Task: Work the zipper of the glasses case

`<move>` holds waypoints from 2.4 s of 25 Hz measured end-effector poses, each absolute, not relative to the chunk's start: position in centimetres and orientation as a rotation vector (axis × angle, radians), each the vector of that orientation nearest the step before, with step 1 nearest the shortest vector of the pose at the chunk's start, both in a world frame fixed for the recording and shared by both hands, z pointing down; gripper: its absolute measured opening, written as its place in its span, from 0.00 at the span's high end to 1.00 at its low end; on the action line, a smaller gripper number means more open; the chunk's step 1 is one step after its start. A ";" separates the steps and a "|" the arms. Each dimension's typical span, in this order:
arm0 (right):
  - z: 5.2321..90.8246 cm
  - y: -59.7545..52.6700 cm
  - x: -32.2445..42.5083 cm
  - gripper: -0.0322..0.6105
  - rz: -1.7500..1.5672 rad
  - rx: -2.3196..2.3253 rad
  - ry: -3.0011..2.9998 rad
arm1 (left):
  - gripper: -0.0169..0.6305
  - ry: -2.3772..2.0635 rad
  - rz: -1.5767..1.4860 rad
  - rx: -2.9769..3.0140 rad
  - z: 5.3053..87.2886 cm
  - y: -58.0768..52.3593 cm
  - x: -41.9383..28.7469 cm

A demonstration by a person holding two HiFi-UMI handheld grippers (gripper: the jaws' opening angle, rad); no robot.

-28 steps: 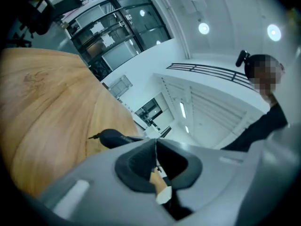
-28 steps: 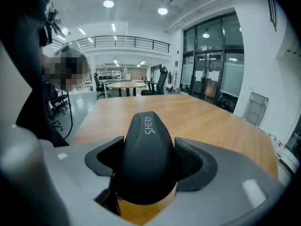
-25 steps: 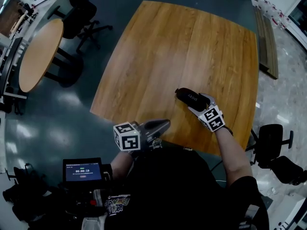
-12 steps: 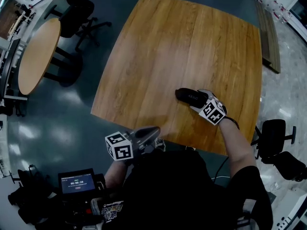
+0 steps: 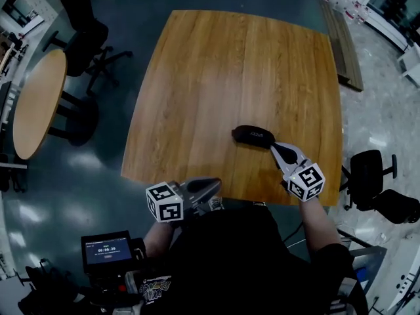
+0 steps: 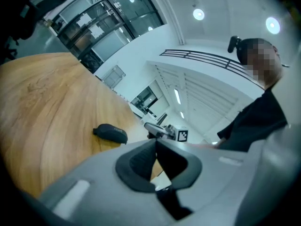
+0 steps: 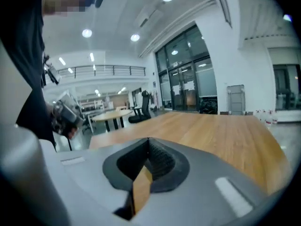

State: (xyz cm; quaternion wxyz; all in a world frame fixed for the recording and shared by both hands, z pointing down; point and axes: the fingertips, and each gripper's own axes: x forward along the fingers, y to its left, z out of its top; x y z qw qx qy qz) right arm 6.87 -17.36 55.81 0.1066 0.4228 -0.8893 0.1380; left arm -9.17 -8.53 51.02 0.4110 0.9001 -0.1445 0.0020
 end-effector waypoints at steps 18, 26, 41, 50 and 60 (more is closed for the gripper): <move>46.1 -3.7 -0.8 0.94 0.600 1.413 -2.818 | 0.97 -0.216 0.049 2.388 48.8 -2.9 -3.8; 47.7 5.5 1.7 0.94 0.631 1.394 -2.794 | 0.97 -0.277 0.011 2.340 49.3 5.4 -1.1; 44.9 14.8 6.5 0.94 0.517 1.461 -2.835 | 0.97 -0.255 0.075 2.412 48.2 14.8 3.7; 44.0 14.6 5.7 0.94 0.520 1.476 -2.843 | 0.97 -0.271 0.099 2.475 46.8 14.9 3.2; 44.9 14.2 2.9 0.94 0.618 1.435 -2.866 | 0.97 -0.326 0.105 2.463 47.5 15.4 -0.1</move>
